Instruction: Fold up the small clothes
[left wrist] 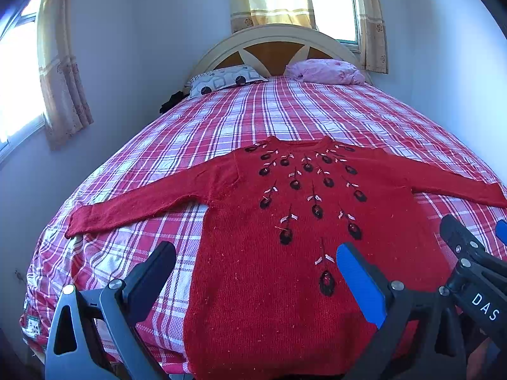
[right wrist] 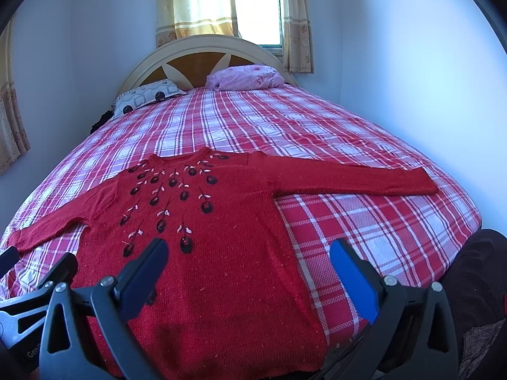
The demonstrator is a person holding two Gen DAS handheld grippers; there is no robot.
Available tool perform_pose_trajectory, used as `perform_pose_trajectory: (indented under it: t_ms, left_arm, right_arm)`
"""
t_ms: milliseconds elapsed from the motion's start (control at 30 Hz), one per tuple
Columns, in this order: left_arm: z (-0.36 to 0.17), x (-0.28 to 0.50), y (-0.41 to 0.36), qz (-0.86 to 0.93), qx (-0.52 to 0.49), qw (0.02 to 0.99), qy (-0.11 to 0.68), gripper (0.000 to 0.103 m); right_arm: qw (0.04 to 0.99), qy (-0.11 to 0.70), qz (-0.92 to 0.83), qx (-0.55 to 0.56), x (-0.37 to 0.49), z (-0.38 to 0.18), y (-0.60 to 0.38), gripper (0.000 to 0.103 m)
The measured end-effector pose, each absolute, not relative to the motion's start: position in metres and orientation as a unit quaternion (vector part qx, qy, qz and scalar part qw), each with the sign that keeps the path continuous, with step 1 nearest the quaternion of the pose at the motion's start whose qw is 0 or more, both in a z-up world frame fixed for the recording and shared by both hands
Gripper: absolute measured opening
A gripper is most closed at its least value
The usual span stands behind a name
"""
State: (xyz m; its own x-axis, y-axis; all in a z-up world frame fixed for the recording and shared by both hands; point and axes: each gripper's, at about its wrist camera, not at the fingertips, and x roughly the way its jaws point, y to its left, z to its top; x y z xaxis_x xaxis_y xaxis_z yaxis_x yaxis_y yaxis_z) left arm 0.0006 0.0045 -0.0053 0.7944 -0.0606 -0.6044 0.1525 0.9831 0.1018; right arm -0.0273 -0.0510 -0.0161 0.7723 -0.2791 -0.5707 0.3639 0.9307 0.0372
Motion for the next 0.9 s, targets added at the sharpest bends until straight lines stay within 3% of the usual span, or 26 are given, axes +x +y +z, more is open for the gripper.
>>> perform_pose_trajectory:
  t_ms: [900]
  left_arm:
    - [-0.0148,0.0066,0.0013,-0.059,0.078,0.939,0.329,0.102]
  right_arm:
    - [0.935,0.304,-0.168,0.077,-0.0216,-0.0244,-0.0527,0.103]
